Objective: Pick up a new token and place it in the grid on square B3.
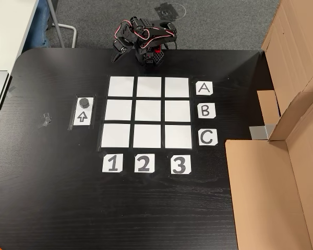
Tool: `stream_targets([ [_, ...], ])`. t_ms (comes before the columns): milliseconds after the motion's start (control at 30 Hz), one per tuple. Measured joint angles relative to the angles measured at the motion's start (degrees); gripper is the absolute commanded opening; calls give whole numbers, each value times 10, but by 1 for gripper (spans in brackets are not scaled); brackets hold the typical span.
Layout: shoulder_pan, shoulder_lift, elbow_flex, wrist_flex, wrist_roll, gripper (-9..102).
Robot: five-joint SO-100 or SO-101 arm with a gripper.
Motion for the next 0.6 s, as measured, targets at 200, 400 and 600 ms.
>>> stream_targets([
  [200, -15, 0, 0, 1, 33, -1],
  [400, -15, 0, 0, 1, 34, -1],
  [600, -15, 0, 0, 1, 34, -1],
])
